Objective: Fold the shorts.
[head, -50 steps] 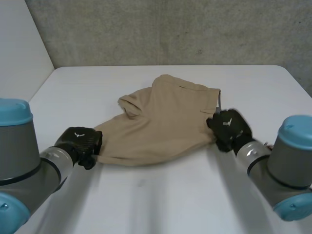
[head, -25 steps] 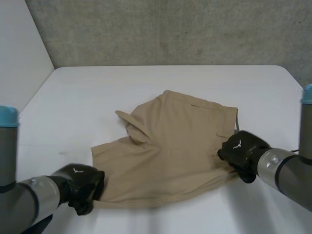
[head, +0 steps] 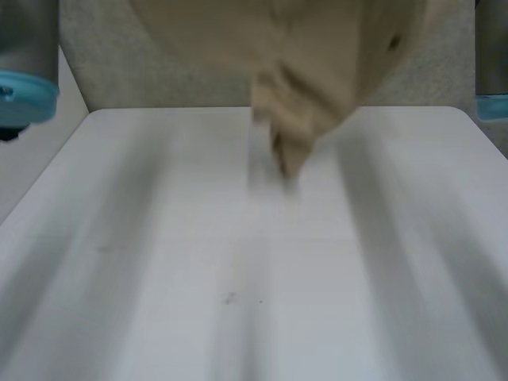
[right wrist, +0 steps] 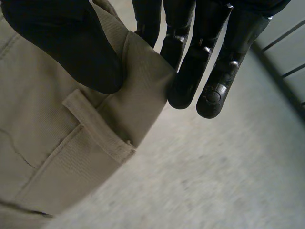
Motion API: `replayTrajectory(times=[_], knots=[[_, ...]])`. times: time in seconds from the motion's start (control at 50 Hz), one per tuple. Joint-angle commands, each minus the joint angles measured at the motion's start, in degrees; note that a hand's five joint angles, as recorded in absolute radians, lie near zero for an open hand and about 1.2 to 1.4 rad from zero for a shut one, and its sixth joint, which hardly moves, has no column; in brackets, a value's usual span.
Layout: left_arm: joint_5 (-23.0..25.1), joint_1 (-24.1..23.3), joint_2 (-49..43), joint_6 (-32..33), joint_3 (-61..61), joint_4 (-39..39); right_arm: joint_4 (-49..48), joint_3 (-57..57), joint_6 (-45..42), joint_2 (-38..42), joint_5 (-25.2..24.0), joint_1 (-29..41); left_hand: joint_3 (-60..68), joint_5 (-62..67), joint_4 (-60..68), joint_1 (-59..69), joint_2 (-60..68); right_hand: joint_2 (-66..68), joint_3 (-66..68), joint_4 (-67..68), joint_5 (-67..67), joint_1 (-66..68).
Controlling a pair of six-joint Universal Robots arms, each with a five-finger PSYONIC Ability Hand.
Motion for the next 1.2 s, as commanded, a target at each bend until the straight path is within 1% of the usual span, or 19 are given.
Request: replayTrajectory(times=[0.02, 0.12, 0.26, 0.34, 0.42, 0.48, 0.54, 0.58, 0.7, 0.72, 0.74, 0.78, 0.8, 0.86, 0.88, 0.94, 1.02, 1.06, 1.2], knots=[[-0.2, 0.7, 0.8, -1.6, -8.0, 0.8, 2.6, 7.1, -0.2, 1.0, 0.0, 0.9, 11.7, 13.5, 11.4, 16.2, 11.3, 12.3, 12.4, 11.7, 13.2, 25.0], [0.0, 2.5, -0.2, -1.7, -17.4, 1.0, 9.5, 10.5, 0.1, 4.4, 0.1, 1.2, 11.7, 13.5, 11.4, 16.2, 11.3, 12.3, 12.4, 11.7, 13.2, 25.0], [0.5, 1.8, -4.7, -1.6, -29.9, 0.9, 17.2, 19.0, 0.1, 10.1, 0.4, 1.7, 11.7, 13.5, 11.4, 16.2, 11.3, 12.3, 12.4, 11.7, 13.2, 25.0], [2.2, 1.7, -7.0, -1.4, -35.8, 0.8, 21.6, 23.3, 0.1, 12.7, 0.4, 1.7, 11.7, 13.5, 11.4, 16.2, 11.3, 12.3, 12.4, 11.7, 13.2, 25.0], [4.2, 1.7, -8.9, -1.2, -38.9, 0.3, 23.3, 26.5, 0.3, 13.6, 0.3, 1.6, 11.7, 13.5, 11.4, 16.2, 11.3, 12.3, 12.4, 11.7, 13.2, 25.0], [4.3, 1.6, -9.0, -1.1, -39.7, -0.6, 23.9, 28.2, -0.1, 13.1, 0.4, 1.3, 11.7, 13.5, 11.4, 16.2, 11.3, 12.3, 12.4, 11.7, 13.2, 25.0], [4.3, 1.6, -8.1, -0.9, -41.2, -3.6, 25.5, 29.6, -0.4, 11.6, 0.4, 1.3, 11.7, 13.5, 11.4, 16.2, 11.3, 12.3, 12.4, 11.7, 13.2, 25.0], [4.3, 1.3, -6.1, -0.9, -41.7, -8.2, 27.4, 30.1, -0.6, 10.1, 0.3, 1.1, 11.7, 13.5, 11.4, 16.2, 11.3, 12.3, 12.4, 11.7, 13.2, 25.0], [4.6, 1.2, 4.0, -0.5, -44.1, -23.6, 43.9, 30.6, -5.4, 2.4, -0.5, 1.1, 11.7, 13.5, 11.4, 16.2, 11.3, 12.3, 12.4, 11.7, 13.2, 25.0], [4.6, 1.1, 6.6, 0.7, -45.1, -28.0, 46.2, 30.8, -6.6, 1.5, -0.5, 1.0, 11.7, 13.5, 11.4, 16.2, 11.3, 12.3, 12.4, 11.7, 13.2, 25.0], [4.6, 1.0, 8.0, 1.7, -45.7, -30.2, 51.0, 31.3, -9.6, 0.0, -0.5, 0.9, 11.7, 13.5, 11.4, 16.2, 11.3, 12.3, 12.4, 11.7, 13.2, 25.0], [4.6, 0.8, 10.6, 4.2, -47.1, -34.0, 55.3, 32.3, -13.1, -1.6, -0.5, 0.8, 11.7, 13.5, 11.4, 16.2, 11.3, 12.3, 12.4, 11.7, 13.2, 25.0], [4.7, 0.5, 13.2, 7.2, -48.8, -37.0, 57.2, 32.8, -14.8, -2.3, -0.5, 0.8, 11.7, 13.5, 11.4, 16.2, 11.3, 12.3, 12.4, 11.7, 13.2, 25.0], [4.7, 0.2, 16.0, 11.8, -51.5, -39.9, 62.2, 34.6, -19.0, -5.3, -0.5, 0.8, 11.7, 13.5, 11.4, 16.2, 11.3, 12.3, 12.4, 11.7, 13.2, 25.0], [4.6, 0.2, 17.2, 14.6, -53.0, -40.4, 62.3, 34.9, -19.5, -5.9, -0.6, 0.9, 11.7, 13.5, 11.4, 16.2, 11.3, 12.3, 12.4, 11.7, 13.2, 25.0], [4.5, 0.3, 17.5, 18.3, -55.0, -39.5, 61.6, 35.6, -19.8, -6.7, -1.5, 1.0, 11.7, 13.5, 11.4, 16.2, 11.3, 12.3, 12.4, 11.7, 13.2, 25.0], [4.4, 0.2, 14.4, 19.2, -55.0, -36.3, 61.5, 36.6, -20.0, -4.5, -2.2, 0.5, 11.7, 13.5, 11.4, 16.2, 11.3, 12.3, 12.4, 11.7, 13.2, 25.0], [4.0, 0.2, 9.7, 19.5, -53.4, -33.5, 61.4, 35.5, -20.0, -0.3, -1.8, 0.6, 11.7, 13.5, 11.4, 16.2, 11.3, 12.3, 12.4, 11.7, 13.2, 25.0], [2.9, -0.6, -2.7, 18.9, -36.3, -27.9, 57.3, 23.9, -18.3, 5.8, -1.2, 1.2, 11.7, 13.5, 11.4, 16.2, 11.3, 12.3, 12.4, 11.7, 13.2, 25.0]])
